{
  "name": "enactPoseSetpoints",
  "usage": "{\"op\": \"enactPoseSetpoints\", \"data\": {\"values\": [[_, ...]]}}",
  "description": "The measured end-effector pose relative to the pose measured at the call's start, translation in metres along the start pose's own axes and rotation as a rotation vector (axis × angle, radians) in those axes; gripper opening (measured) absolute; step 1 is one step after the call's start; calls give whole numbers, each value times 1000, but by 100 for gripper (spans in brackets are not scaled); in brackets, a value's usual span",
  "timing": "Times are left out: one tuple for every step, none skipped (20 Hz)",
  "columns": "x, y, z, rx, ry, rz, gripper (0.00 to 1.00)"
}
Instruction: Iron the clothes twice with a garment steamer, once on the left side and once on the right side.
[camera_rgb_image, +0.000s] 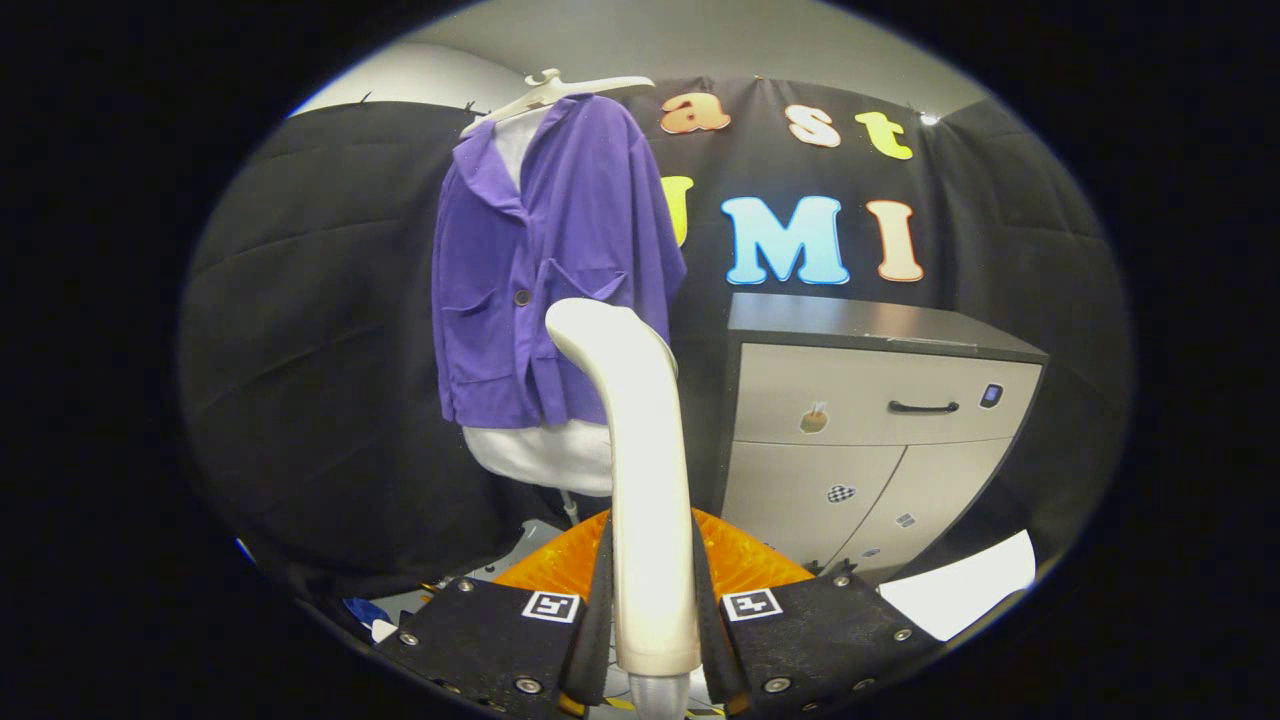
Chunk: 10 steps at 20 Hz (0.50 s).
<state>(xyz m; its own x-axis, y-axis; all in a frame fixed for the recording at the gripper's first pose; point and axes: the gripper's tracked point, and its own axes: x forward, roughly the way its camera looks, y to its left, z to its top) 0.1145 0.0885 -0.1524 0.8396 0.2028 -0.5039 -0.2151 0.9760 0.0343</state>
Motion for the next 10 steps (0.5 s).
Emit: {"op": "enactPoseSetpoints", "data": {"values": [[-1,-10,5,13,-8,-12,38],[0,-18,10,21,-16,-25,38],[-1,-28,18,25,-37,-44,38],[-2,-39,25,28,-49,-68,38],[-2,-49,35,38,-65,-87,38],[-2,-57,43,50,-82,-98,37],[-1,-64,52,58,-99,-105,37],[-1,-71,62,58,-106,-111,37],[10,-77,76,61,-119,-118,37],[12,-85,88,63,-134,-125,38]]}}
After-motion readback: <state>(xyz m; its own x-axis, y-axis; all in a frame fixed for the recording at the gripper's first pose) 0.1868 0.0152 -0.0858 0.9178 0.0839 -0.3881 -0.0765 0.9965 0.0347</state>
